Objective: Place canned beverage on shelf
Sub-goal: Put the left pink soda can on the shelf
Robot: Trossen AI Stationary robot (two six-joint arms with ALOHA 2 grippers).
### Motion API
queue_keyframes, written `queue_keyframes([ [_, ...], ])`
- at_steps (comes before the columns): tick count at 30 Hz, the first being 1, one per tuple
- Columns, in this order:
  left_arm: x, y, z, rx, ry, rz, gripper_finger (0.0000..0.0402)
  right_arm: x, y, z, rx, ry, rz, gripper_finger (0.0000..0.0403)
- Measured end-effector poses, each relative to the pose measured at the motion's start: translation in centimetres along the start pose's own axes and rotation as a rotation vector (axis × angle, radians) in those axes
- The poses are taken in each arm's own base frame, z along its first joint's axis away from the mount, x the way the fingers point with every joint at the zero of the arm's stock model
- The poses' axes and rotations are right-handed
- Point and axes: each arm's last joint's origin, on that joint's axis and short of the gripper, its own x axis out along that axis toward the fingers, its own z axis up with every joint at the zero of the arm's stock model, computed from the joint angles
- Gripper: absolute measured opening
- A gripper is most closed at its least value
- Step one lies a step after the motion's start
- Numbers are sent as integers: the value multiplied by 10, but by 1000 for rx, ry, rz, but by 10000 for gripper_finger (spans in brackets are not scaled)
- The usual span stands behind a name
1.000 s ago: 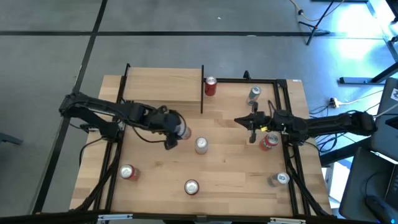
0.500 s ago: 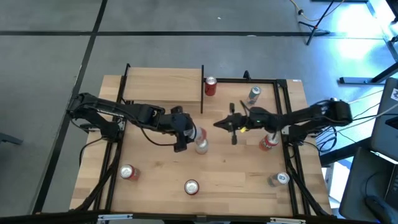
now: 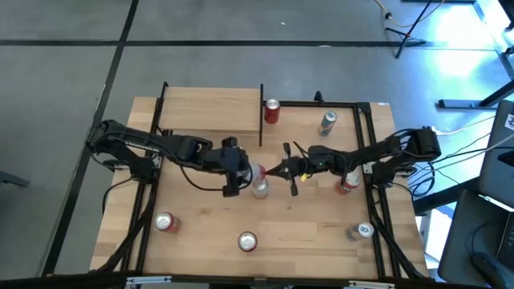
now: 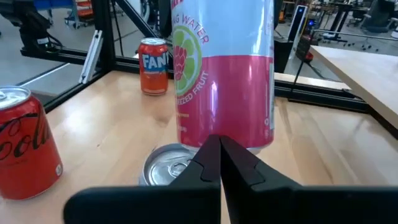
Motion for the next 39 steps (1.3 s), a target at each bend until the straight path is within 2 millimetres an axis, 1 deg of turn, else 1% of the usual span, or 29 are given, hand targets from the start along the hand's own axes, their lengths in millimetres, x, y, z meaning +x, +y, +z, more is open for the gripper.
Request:
queue_keyframes([
  [8, -1, 0, 6, 17, -65, 50, 244, 5, -1, -4, -1, -6, -16, 1],
  [21, 1, 13, 16, -4, -148, 105, 244, 8, -4, 2, -6, -43, -56, 1],
  [26, 2, 18, 14, 32, -123, 126, 244, 9, -6, 3, -6, -43, -123, 1],
  [29, 3, 23, 9, 70, -68, 150, 244, 6, -6, 11, -19, -74, -134, 1],
  [32, 3, 32, 6, 100, -31, 166, 244, 0, -7, 19, -47, -67, -162, 1],
  [34, 1, 41, 5, 113, -14, 180, 244, -4, -8, 24, -59, -64, -189, 1],
  [37, -4, 60, 6, 136, -17, 186, 244, -11, -10, 31, -62, -64, -251, 1],
  [39, -7, 76, 6, 145, -22, 180, 244, -12, -11, 30, -79, -33, -298, 1],
])
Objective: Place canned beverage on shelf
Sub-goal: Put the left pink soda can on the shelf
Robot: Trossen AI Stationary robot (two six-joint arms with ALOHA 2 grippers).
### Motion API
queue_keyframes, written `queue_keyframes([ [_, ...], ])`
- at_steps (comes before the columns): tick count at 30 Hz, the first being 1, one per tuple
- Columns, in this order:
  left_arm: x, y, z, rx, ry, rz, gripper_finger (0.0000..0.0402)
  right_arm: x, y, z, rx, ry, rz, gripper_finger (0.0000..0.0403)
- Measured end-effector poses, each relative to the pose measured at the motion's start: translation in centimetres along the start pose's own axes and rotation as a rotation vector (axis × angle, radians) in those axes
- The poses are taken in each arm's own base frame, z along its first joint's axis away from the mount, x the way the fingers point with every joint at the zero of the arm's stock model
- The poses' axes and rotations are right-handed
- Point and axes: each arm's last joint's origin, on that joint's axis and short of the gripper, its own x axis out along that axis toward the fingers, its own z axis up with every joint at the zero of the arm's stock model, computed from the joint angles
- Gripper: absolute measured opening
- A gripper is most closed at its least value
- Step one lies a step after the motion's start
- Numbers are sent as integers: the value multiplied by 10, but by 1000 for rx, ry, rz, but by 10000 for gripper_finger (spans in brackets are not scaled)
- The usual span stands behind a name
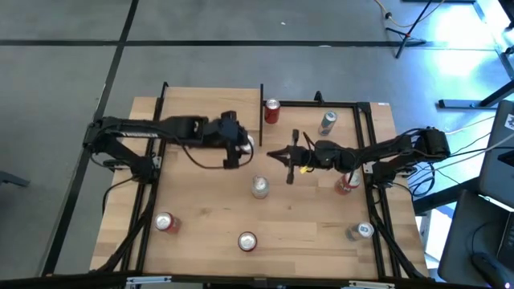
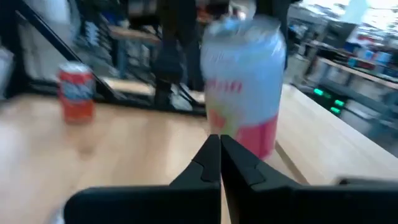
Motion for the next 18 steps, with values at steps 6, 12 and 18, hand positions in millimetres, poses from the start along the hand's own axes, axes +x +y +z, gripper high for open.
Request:
queue_keyframes([
  [6, 1, 63, -13, -34, -58, -18, 244, 0, -5, 0, -42, 12, -93, 1],
  [12, 6, 126, -28, -106, -186, 13, 244, 1, -21, -2, -41, 14, -155, 1],
  [18, 8, 166, -41, -160, -259, -3, 244, 1, -41, -4, 2, -1, -226, 1],
])
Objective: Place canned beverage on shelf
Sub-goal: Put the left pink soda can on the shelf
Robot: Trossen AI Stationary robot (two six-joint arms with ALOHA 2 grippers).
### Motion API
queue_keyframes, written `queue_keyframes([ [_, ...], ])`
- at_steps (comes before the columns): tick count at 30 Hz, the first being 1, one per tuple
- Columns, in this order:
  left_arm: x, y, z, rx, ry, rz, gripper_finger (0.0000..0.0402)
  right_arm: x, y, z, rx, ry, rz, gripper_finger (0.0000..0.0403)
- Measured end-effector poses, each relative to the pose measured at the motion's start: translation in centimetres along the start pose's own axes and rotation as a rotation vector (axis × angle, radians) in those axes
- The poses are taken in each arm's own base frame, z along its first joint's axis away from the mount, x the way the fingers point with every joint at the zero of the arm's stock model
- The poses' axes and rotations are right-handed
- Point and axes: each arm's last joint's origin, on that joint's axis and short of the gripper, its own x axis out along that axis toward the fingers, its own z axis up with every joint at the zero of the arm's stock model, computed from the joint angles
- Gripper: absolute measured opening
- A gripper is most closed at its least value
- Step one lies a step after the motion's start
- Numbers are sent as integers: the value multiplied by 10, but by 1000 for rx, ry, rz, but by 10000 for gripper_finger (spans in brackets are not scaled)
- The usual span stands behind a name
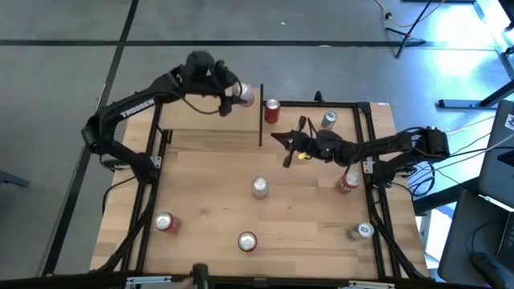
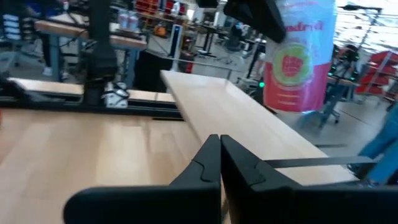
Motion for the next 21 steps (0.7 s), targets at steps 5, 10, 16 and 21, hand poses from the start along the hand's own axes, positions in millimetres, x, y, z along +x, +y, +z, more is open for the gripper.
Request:
queue_keyframes([
  [5, 16, 34, 13, -52, 12, -77, 244, 3, -16, -3, 32, 6, -56, 1],
  [10, 36, 58, 12, -56, 185, -166, 244, 4, -25, -5, 69, 13, -88, 1],
  [16, 44, 73, -3, 25, 181, -330, 244, 4, -24, -4, 68, -6, -83, 1],
  [21, 55, 82, -20, 33, 195, -367, 244, 4, -25, -2, 71, -20, -85, 1],
])
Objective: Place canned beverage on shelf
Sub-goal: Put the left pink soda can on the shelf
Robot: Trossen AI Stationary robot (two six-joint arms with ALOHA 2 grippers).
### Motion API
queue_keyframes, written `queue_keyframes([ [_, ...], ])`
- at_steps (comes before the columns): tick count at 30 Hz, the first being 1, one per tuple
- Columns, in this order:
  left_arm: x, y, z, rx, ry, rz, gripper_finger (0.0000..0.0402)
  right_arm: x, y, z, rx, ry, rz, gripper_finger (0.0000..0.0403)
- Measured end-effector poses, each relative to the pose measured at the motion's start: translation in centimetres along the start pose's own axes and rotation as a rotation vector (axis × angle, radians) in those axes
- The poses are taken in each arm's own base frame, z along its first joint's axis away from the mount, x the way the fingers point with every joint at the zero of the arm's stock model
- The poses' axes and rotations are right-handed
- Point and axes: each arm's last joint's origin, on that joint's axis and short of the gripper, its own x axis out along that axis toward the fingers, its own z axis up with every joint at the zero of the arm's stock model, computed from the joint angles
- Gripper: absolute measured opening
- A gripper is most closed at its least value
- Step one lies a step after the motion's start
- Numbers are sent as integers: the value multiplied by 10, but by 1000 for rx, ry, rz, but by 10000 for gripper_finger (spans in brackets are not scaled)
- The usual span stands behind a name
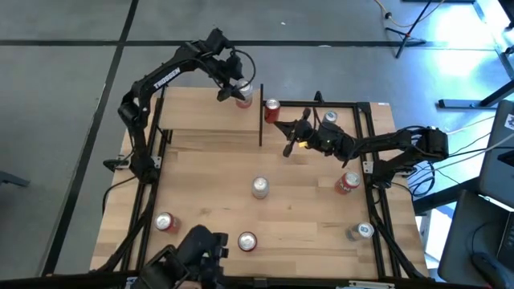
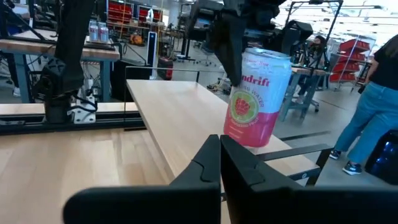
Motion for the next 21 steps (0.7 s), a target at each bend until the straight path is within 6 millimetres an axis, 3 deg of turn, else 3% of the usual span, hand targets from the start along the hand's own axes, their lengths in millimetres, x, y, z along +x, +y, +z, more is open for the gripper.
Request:
queue_keyframes([
  [9, 12, 4, -4, -27, 2, -25, 251, 0, 0, -1, -2, 8, 3, 1],
  [21, 18, -1, 1, -25, 18, -18, 324, 0, 2, -3, -3, 22, 52, 1],
])
